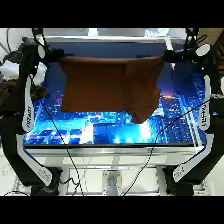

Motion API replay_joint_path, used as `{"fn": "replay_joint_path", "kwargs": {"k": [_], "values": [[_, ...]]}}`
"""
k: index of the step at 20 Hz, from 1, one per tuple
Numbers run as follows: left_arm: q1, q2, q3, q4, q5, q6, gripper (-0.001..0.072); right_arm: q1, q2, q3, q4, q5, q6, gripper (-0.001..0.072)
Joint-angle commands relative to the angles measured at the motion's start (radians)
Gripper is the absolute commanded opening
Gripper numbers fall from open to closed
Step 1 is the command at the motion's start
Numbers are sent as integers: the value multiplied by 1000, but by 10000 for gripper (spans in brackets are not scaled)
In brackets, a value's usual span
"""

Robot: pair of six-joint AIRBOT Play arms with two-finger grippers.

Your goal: Fold the shirts.

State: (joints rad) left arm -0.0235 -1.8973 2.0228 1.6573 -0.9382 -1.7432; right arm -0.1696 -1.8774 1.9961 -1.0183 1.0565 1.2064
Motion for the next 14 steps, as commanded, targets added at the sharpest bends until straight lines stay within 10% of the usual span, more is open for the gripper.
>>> {"fn": "replay_joint_path", "kwargs": {"k": [1, 10, 12, 14], "values": [[-2, -55, 0, 12, -262, 37, 11, -1, -40, 2, -18, 236, 44, 20], [-3, -124, 1, -151, -296, 46, 42, 26, -81, -68, -23, 331, 85, 33], [-3, -122, 1, -198, -285, 70, 590, 20, -80, -65, -24, 330, 92, 303], [-1, -113, 2, -201, -282, 74, 688, 12, -72, -65, -53, 332, 105, 334]]}}
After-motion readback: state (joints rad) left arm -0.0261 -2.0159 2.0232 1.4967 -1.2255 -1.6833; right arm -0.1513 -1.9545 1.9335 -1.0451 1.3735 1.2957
